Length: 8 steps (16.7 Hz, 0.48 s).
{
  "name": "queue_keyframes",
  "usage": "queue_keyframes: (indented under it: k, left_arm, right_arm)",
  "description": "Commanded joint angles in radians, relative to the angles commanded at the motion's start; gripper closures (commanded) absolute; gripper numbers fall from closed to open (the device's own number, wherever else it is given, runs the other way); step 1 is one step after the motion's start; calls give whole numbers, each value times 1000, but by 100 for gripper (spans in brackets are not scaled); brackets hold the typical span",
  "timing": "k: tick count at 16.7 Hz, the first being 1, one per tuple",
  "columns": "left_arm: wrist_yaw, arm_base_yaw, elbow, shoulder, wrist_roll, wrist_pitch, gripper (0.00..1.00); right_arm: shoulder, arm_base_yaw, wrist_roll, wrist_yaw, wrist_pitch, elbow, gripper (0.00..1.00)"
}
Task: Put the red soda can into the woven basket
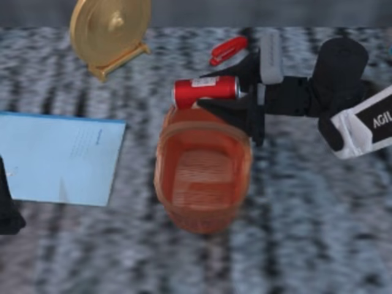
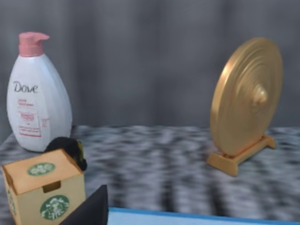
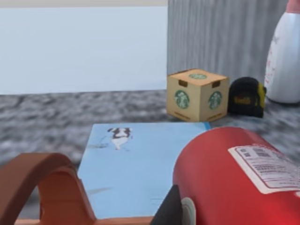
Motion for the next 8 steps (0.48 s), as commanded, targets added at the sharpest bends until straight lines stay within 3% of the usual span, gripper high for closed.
queue_keyframes:
  k: [8]
  left_arm:
    - [0, 0, 0, 0, 0, 0, 0]
  right_arm:
    - [0, 0, 0, 0, 0, 0, 32]
